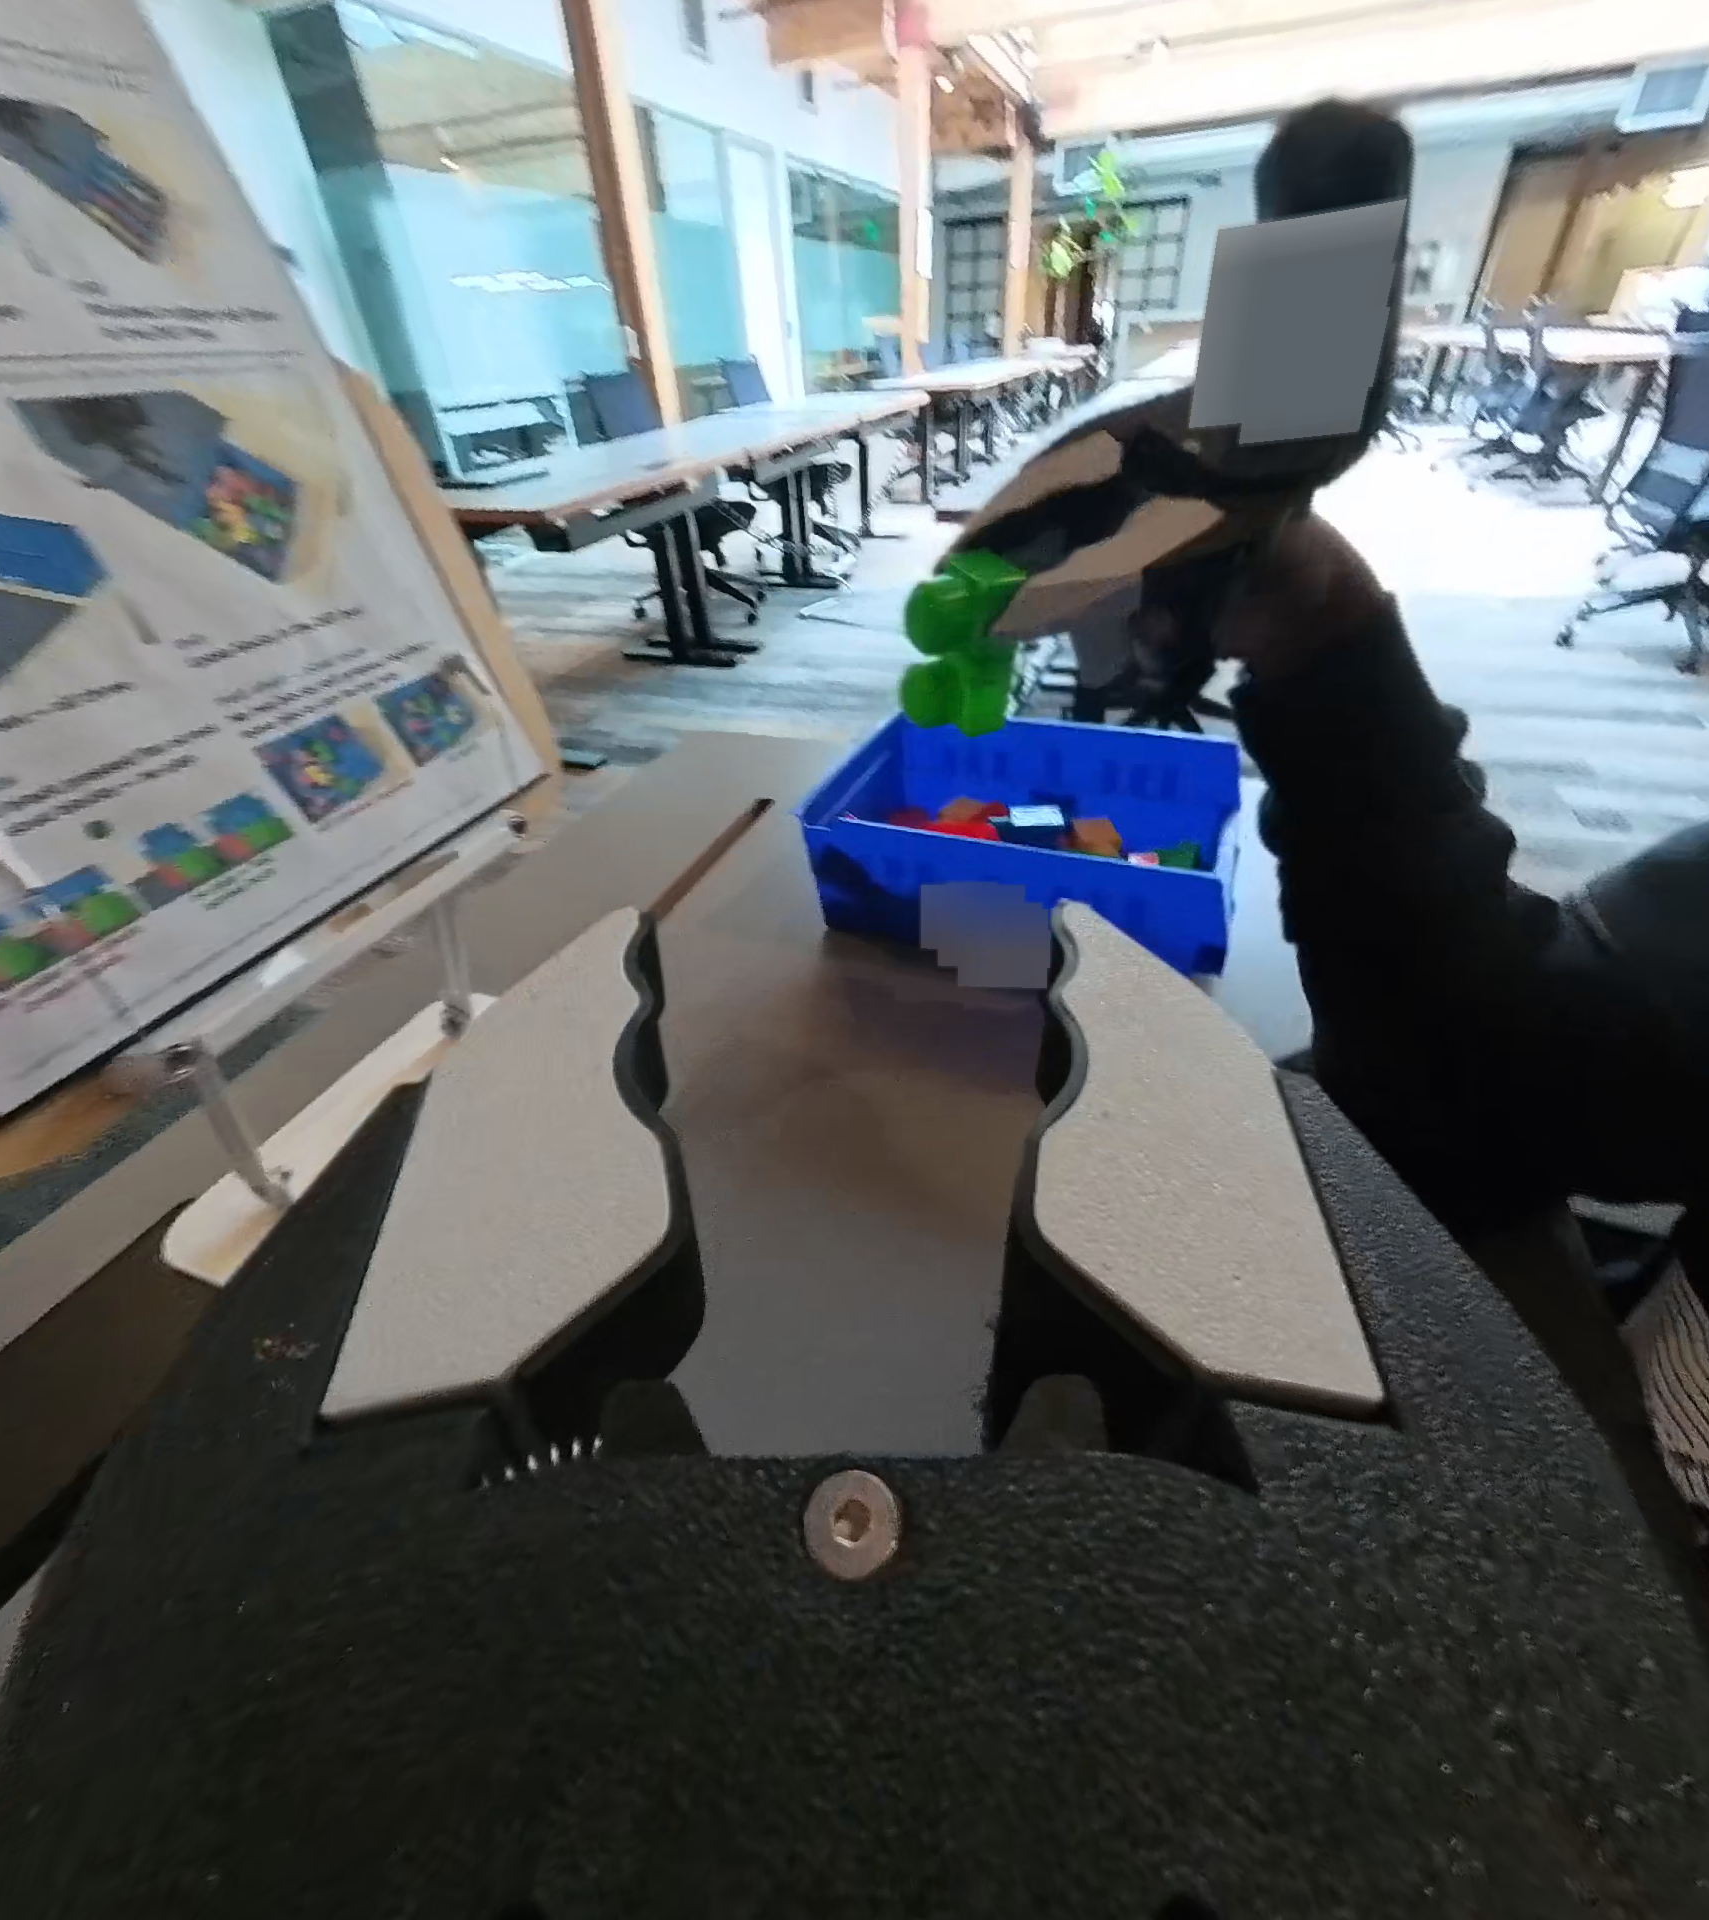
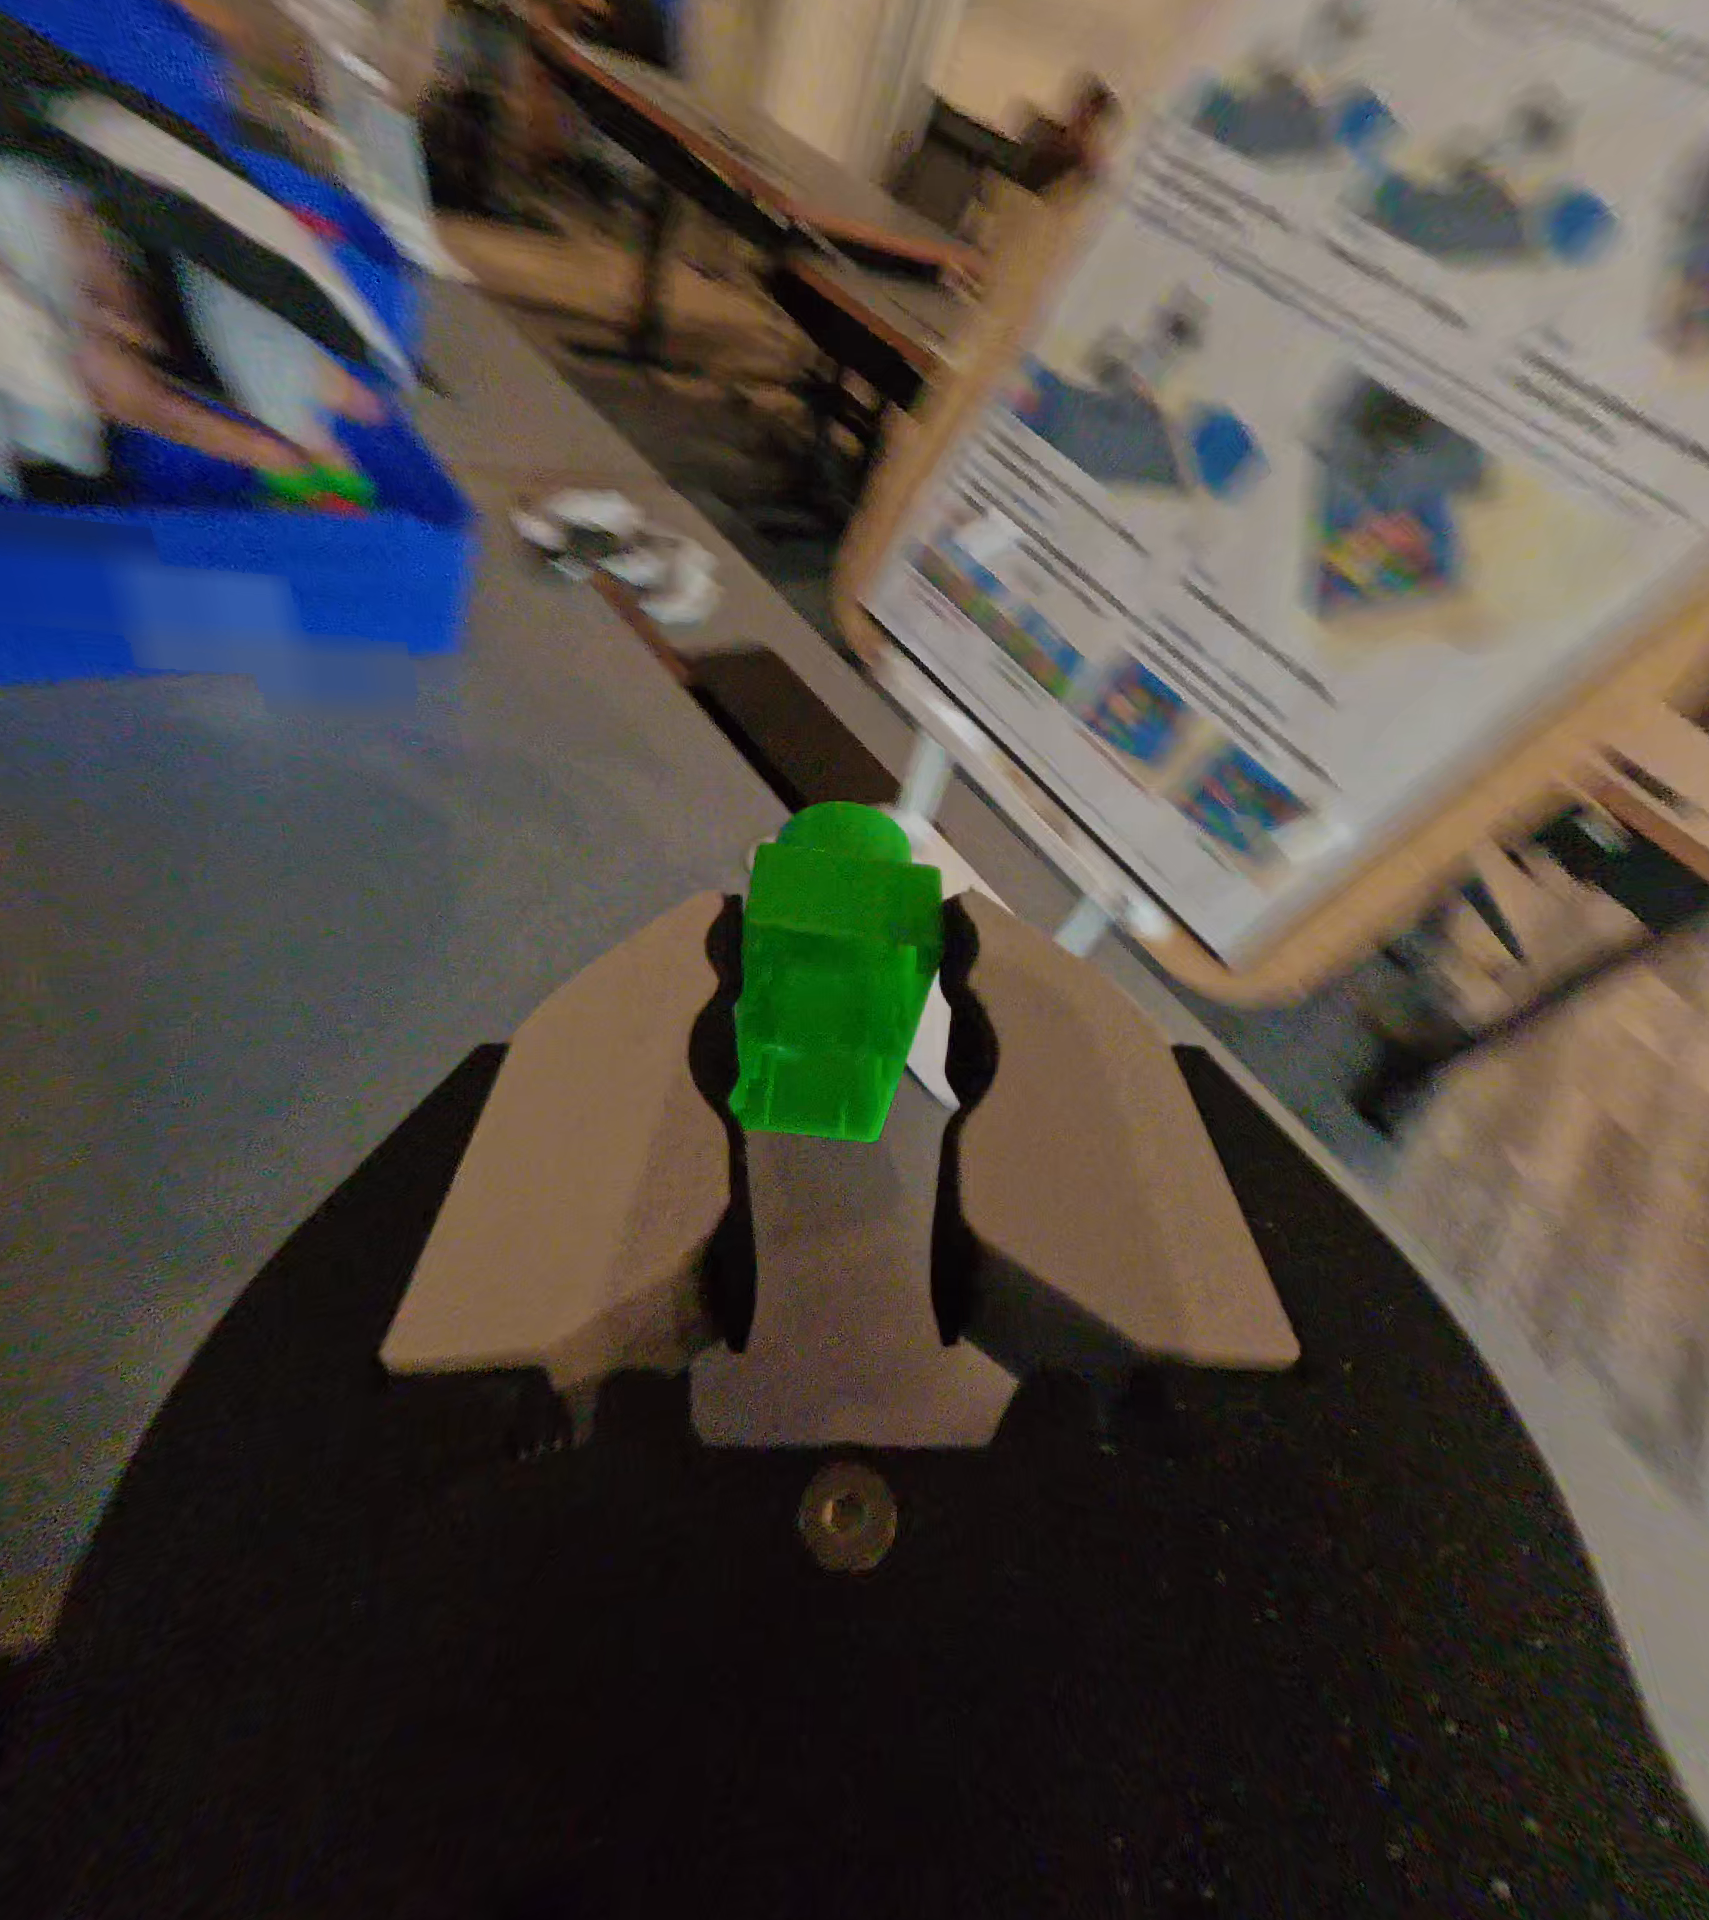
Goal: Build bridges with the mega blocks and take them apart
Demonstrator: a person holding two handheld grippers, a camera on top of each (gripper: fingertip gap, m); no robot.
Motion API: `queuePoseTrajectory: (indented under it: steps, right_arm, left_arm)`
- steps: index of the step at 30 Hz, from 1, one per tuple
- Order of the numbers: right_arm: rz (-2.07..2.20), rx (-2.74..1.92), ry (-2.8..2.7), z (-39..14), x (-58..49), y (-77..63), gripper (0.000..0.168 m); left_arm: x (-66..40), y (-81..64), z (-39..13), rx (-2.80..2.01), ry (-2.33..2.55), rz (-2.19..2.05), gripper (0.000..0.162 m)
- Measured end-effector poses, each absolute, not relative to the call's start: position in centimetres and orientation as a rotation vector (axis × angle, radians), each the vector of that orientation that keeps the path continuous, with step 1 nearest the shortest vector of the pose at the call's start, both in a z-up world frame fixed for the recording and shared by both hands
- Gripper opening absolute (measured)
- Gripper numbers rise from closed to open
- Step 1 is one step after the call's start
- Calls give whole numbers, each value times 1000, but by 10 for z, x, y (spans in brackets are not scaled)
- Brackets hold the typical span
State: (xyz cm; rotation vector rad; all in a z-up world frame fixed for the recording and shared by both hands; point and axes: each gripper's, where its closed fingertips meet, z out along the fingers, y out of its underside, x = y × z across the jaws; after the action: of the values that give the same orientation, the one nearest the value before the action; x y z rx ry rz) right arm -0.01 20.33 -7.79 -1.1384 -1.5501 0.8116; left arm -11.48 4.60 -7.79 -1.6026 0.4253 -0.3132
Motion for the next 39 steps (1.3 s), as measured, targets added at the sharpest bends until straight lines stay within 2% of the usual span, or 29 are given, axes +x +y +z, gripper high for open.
queuePoseTrajectory:
  steps: [4, 11, 19, 27, 33, 39]
  right_arm:
    - [525, -1505, -1358, -112, 70, 292, 36]
    - [82, -2163, -1149, -217, 186, 375, 36]
    - [-9, -2400, -1112, -266, 217, 388, 37]
    - [-31, -2315, -1038, -245, 215, 396, 65]
    - [54, -2030, -1035, -187, 179, 389, 65]
    - [115, -1820, -1110, -149, 143, 366, 65]
  left_arm:
    - [-139, 34, -68, -1565, 344, -260, 70]
    - [-180, 18, -68, -1592, 226, -104, 69]
    - [-214, 2, -76, -1641, 105, -17, 67]
    - [-276, -39, -86, -1689, -143, 168, 67]
    - [-353, -112, -118, -1795, -512, 488, 65]
    - [-388, -153, -156, -1824, -718, 469, 64]
